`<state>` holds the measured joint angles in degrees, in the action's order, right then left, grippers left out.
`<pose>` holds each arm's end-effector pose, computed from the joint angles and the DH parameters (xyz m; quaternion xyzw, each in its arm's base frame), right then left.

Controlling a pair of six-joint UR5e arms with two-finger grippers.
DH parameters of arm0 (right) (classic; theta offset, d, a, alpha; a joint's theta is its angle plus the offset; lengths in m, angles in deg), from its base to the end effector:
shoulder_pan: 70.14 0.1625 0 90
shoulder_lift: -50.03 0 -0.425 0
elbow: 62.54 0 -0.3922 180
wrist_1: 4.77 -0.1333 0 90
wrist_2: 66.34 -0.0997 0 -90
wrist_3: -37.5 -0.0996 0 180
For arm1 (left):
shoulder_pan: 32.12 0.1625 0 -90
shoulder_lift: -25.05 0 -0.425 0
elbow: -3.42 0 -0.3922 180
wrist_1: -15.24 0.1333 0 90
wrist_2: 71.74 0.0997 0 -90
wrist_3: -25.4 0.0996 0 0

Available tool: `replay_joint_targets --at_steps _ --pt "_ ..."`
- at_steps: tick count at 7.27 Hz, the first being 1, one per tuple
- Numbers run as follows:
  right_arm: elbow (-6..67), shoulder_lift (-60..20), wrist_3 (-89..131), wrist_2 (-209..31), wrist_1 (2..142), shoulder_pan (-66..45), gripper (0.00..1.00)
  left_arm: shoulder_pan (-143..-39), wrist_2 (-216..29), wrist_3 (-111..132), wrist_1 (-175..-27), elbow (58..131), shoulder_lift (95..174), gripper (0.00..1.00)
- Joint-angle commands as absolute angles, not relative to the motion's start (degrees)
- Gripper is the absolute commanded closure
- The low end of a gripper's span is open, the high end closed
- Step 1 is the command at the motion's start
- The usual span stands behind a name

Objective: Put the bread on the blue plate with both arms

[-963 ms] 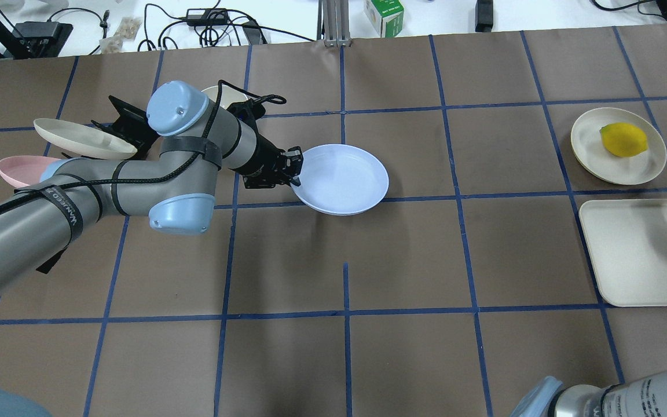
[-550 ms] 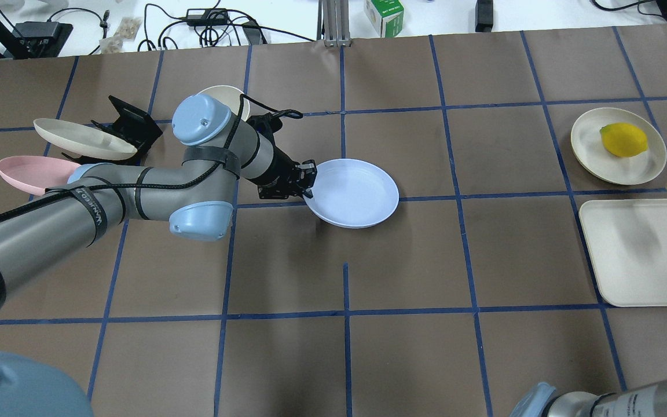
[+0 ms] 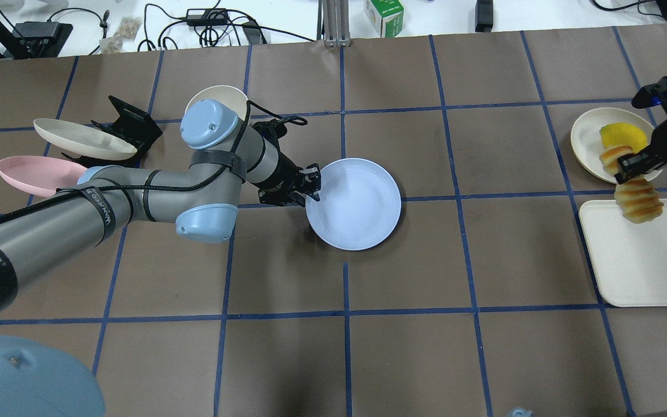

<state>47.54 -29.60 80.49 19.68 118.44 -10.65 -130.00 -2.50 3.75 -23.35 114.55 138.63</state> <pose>-0.1427 -0.5183 0.2874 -0.1094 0.9931 -0.0401 0.0134 -0.2436 -0.5302 0.1952 0.1073 -0.9761 0.0097 0.1886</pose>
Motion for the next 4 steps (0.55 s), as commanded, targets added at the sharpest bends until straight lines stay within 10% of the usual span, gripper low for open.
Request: replay_joint_targets --at_steps 1,4 --pt "47.59 -29.68 74.44 19.62 118.36 -6.7 1.0 -129.94 -2.13 3.86 -23.26 113.9 137.57 0.0" --pt "47.85 -29.25 57.35 19.0 119.06 7.76 1.0 -126.62 9.01 8.94 -37.3 104.63 133.62 0.0"
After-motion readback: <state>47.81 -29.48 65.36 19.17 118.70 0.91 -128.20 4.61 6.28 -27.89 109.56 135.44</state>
